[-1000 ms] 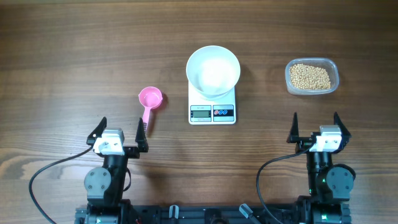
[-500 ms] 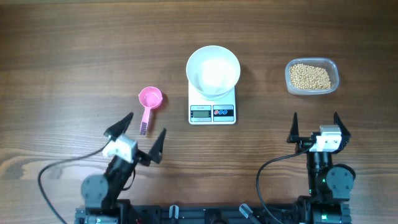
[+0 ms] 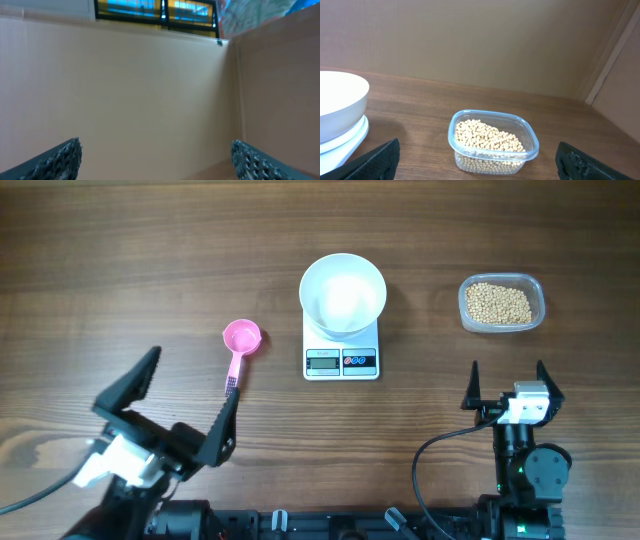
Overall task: Scoop item into bowl and weigh 150g on scale
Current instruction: 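Raise the left arm and move the left gripper over the pink scoop handle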
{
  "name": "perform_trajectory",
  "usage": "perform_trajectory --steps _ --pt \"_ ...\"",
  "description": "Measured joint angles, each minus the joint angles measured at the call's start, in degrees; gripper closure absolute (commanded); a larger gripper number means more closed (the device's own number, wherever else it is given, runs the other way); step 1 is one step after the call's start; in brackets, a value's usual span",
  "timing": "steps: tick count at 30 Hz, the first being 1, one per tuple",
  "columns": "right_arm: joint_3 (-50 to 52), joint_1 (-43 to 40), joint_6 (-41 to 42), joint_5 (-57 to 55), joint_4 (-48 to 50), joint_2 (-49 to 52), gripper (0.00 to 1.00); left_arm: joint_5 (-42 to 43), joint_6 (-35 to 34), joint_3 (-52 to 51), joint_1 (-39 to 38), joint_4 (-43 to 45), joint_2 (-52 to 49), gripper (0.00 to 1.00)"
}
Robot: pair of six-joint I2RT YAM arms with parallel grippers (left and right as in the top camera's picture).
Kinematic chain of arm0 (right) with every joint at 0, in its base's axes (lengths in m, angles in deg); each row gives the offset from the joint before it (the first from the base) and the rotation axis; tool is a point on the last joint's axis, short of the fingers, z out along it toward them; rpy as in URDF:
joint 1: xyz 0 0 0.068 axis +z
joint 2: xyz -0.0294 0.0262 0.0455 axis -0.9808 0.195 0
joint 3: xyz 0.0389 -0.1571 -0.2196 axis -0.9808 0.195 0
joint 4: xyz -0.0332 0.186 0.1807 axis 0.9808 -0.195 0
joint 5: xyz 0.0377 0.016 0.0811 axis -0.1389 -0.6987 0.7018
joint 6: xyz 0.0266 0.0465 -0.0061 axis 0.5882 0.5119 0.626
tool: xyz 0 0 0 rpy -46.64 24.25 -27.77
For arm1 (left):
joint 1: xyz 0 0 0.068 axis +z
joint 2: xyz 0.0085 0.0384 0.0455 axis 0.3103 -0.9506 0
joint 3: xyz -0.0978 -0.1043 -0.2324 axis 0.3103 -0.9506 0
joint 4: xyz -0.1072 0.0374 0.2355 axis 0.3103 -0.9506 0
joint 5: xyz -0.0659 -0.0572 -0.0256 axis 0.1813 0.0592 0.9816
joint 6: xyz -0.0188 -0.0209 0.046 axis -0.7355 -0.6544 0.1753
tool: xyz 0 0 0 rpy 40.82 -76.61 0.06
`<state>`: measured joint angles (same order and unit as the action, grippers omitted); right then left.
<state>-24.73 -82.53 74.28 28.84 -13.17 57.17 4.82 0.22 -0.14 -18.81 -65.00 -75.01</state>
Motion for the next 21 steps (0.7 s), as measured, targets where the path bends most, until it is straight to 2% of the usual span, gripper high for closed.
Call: perform_trajectory --steps 5,7,9,10,14,17,21 --pt "0.0 0.0 0.0 0.0 0.0 0.0 0.0 5.2 -0.4 4.3 0.0 1.1 -4.7 0.0" --pt "0.0 0.0 0.0 0.0 0.0 0.0 0.0 5.6 -1.0 5.3 0.0 -2.1 -5.8 0.0" --pt "0.0 0.0 0.0 0.0 0.0 0.0 0.0 3.4 -1.4 8.7 0.0 -11.4 -7.8 0.0" --pt "0.0 0.0 0.0 0.0 0.0 0.0 0.0 1.1 -1.6 13.3 0.0 -20.7 -10.3 0.0" --pt "0.0 0.0 0.0 0.0 0.0 0.0 0.01 -8.0 -2.1 33.2 0.0 -48.6 -25.7 0.0" --pt "0.0 0.0 0.0 0.0 0.0 0.0 0.0 -8.4 -2.2 44.7 0.0 -58.8 -38.7 0.0" --pt "0.0 0.0 0.0 0.0 0.0 0.0 0.0 -4.0 -2.9 48.2 0.0 -63.3 -50.8 0.0"
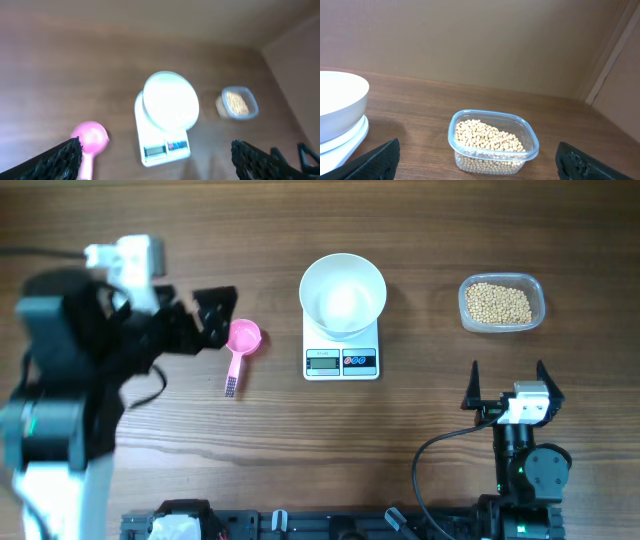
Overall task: Scoop item into bowl and weigh 150g on scale
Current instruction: 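Raise the left arm and move the left gripper over the pink scoop handle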
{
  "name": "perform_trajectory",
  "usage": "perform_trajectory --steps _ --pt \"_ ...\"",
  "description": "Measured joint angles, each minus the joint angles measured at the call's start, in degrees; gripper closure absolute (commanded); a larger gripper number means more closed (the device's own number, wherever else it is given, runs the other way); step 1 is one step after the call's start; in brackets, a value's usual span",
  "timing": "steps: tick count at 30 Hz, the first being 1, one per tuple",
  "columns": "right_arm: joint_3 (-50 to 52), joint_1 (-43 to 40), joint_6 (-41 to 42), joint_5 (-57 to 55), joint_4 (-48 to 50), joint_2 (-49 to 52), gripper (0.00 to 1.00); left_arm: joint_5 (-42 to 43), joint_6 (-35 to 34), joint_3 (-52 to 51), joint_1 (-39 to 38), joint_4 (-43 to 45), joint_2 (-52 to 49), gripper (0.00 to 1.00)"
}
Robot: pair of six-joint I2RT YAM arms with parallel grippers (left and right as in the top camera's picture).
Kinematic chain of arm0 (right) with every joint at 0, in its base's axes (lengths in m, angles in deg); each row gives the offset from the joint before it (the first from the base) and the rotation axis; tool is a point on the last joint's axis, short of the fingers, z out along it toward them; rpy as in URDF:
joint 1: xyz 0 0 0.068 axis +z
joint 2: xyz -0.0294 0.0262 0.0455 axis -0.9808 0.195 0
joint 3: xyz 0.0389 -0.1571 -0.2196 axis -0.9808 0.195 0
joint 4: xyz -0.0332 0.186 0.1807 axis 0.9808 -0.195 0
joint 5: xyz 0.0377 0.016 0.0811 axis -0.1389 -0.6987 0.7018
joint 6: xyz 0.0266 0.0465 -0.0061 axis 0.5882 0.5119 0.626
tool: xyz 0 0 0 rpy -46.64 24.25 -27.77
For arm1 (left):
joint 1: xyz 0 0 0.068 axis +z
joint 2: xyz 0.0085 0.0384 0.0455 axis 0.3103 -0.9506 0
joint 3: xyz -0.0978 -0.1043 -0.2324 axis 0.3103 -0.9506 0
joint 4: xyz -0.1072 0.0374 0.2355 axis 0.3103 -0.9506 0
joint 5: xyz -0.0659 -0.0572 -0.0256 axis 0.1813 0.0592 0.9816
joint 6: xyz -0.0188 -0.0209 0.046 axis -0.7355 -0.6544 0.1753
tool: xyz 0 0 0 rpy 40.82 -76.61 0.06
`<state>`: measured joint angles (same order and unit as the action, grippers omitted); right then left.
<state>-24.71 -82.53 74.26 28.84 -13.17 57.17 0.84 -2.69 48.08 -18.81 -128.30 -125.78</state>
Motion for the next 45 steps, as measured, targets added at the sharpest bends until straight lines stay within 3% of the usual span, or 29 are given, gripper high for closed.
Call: perform_trajectory --steps 5,10,12,21,27,30,32,35,39,45 --pt "0.0 0.0 0.0 0.0 0.0 0.0 0.0 2.6 -3.7 2.6 -0.3 -2.5 -9.9 0.0" --pt "0.0 0.0 0.0 0.0 0.0 0.0 0.0 1.1 -6.1 21.8 -3.9 -17.4 -22.0 0.0" --pt "0.0 0.0 0.0 0.0 0.0 0.0 0.0 -0.5 -6.3 24.7 -5.5 -18.2 -24.4 0.0" --pt "0.0 0.0 0.0 0.0 0.0 0.0 0.0 -2.3 -7.1 25.5 -12.8 -14.6 -28.4 0.0" --pt "0.0 0.0 0.0 0.0 0.0 0.0 0.0 -7.1 -16.7 25.5 -13.4 -10.7 -29.2 0.0" --pt "0.0 0.0 0.0 0.0 0.0 0.0 0.0 -9.2 -20.2 25.7 -13.4 -15.1 -30.7 0.0" --pt "0.0 0.0 0.0 0.0 0.0 0.0 0.0 -13.4 -21.4 25.8 -13.4 -24.4 -31.9 0.0" --pt "0.0 0.0 0.0 0.0 0.0 0.1 0.0 -20.6 -22.1 25.2 -12.2 -33.4 -33.1 0.0" --pt "0.0 0.0 0.0 0.0 0.0 0.1 0.0 -24.6 -22.4 21.4 -6.2 -33.9 -34.0 0.0" --pt "0.0 0.0 0.0 0.0 0.0 0.1 0.0 -17.6 -16.0 12.9 4.7 -30.2 -34.4 0.0"
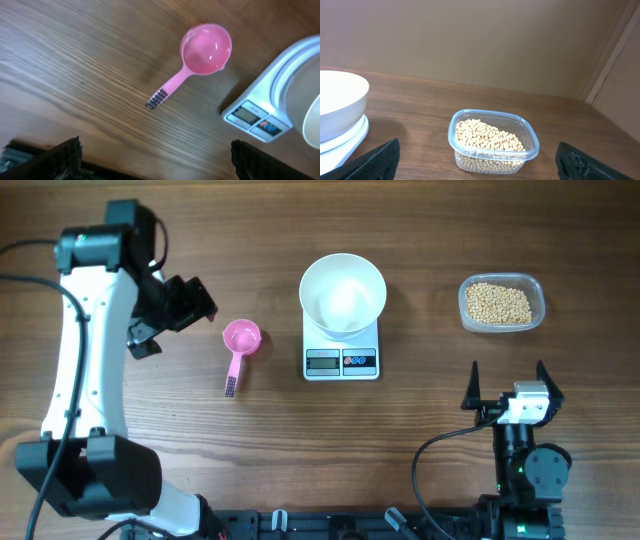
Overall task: Scoop item into bowl and weigh 150g on scale
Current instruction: 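Raise the left arm and move the left gripper over the pink scoop handle, then close the left gripper on the pink scoop handle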
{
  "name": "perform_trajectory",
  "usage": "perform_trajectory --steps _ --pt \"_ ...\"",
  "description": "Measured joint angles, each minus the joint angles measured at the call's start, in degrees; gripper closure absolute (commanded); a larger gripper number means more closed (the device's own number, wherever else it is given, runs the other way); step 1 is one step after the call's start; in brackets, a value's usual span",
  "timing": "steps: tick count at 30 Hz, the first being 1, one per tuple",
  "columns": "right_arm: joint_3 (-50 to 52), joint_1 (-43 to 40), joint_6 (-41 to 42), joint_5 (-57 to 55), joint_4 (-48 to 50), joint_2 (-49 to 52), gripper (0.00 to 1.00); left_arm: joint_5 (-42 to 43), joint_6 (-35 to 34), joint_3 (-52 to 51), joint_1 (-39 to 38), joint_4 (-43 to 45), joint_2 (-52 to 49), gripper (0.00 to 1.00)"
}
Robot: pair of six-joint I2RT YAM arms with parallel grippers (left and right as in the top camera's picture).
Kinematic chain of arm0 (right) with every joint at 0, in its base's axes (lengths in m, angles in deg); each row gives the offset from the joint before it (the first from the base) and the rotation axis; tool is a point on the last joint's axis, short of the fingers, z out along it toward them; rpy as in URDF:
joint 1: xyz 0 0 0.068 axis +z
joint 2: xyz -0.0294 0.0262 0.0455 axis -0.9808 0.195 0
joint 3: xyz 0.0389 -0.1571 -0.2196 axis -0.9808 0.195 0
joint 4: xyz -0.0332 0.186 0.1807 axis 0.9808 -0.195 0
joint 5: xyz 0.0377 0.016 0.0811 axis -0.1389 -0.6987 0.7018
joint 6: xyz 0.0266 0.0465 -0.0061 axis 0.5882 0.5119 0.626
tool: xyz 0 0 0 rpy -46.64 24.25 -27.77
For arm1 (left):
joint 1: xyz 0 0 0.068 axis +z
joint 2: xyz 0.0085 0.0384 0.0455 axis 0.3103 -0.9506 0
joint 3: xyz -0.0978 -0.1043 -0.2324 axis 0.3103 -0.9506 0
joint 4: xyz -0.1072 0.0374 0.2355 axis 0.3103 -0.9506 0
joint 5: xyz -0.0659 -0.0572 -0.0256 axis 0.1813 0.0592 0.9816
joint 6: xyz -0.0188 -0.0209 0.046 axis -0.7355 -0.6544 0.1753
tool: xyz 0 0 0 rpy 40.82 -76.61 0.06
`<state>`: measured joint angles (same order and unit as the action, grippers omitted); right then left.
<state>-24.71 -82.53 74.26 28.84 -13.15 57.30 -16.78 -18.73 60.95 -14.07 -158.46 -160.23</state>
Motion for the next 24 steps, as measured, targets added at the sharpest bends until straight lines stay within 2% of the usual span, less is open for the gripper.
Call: perform_trajectory --steps 7,12,13,16,20,24 --pt "0.0 0.0 0.0 0.0 0.0 0.1 0.0 9.6 7.5 -16.2 2.5 13.6 -0.2 0.0" --pt "0.0 0.0 0.0 0.0 0.0 0.1 0.0 12.9 9.3 -25.7 3.2 22.7 -0.3 0.01" --pt "0.0 0.0 0.0 0.0 0.0 0.2 0.0 13.6 9.6 -26.7 3.7 24.3 -0.6 0.02" --pt "0.0 0.0 0.0 0.0 0.0 0.2 0.0 17.7 11.9 -29.4 5.4 27.2 -1.9 0.14" --pt "0.0 0.0 0.0 0.0 0.0 0.2 0.0 20.8 13.9 -31.9 5.9 29.4 -5.1 0.19" --pt "0.0 0.0 0.0 0.0 0.0 0.2 0.0 23.6 15.5 -32.5 5.9 32.0 -7.3 0.16"
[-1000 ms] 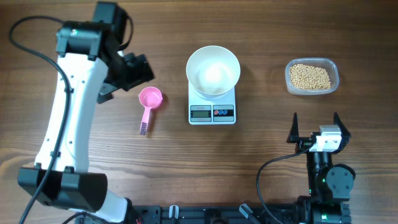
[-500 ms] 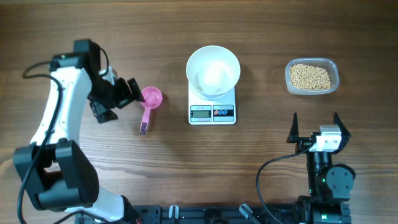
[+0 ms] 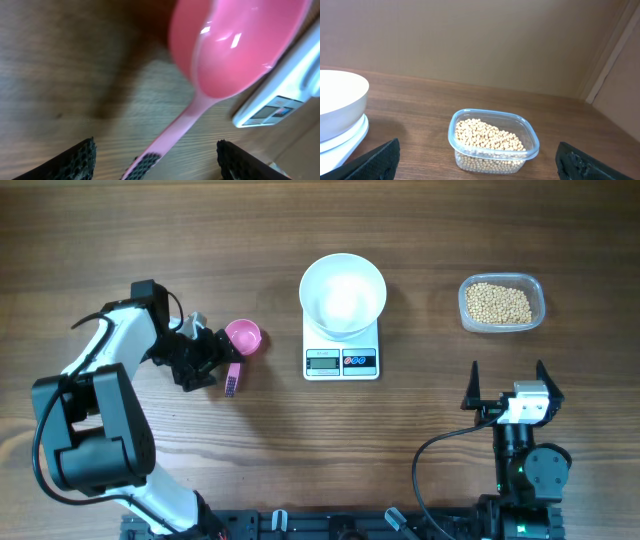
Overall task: Scoop item into bowl and weigh 150g on scale
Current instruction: 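Close the left gripper on the pink scoop handle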
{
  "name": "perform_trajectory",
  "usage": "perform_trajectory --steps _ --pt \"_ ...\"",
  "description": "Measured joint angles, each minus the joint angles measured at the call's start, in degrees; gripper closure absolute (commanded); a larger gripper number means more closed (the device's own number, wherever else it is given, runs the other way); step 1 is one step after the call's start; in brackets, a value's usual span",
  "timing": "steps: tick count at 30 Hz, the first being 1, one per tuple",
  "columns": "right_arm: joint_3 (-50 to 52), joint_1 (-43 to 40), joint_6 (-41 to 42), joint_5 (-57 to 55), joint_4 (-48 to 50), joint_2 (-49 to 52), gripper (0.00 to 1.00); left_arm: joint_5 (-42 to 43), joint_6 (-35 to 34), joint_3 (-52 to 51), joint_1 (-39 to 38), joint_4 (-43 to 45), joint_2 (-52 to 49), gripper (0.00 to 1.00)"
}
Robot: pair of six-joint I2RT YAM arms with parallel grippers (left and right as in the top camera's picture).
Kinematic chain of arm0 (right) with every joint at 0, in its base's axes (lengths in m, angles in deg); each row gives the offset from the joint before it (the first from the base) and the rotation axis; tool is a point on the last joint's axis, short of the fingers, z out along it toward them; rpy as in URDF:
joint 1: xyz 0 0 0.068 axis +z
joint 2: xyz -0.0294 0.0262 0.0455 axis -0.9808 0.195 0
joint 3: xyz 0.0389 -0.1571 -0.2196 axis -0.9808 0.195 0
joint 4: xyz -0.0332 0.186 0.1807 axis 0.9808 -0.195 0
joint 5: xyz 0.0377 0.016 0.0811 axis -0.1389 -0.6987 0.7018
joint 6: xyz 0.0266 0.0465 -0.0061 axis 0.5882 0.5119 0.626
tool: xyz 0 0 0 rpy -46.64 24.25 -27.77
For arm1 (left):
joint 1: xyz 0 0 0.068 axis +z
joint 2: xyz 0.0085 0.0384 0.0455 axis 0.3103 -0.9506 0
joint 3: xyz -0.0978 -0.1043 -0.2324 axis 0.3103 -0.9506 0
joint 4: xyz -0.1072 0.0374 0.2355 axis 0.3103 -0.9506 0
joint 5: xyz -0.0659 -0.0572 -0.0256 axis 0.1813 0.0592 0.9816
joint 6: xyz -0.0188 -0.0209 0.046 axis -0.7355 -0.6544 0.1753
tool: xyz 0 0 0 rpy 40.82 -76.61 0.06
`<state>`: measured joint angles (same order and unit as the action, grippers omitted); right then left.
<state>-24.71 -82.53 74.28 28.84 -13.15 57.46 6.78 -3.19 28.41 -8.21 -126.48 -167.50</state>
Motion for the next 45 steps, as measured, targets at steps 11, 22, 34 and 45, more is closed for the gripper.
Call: perform_trajectory --steps 11,22,34,45 --pt "0.0 0.0 0.0 0.0 0.0 0.0 0.0 4.5 4.7 0.0 0.0 4.5 -3.1 0.27" --pt "0.0 0.0 0.0 0.0 0.0 0.0 0.0 7.9 5.8 0.0 -0.2 5.9 -3.1 0.36" --pt "0.0 0.0 0.0 0.0 0.0 0.0 0.0 8.3 6.2 0.0 -0.2 5.9 -3.1 0.41" --pt "0.0 0.0 0.0 0.0 0.0 0.0 0.0 8.2 7.6 0.0 -0.2 6.0 -4.8 0.54"
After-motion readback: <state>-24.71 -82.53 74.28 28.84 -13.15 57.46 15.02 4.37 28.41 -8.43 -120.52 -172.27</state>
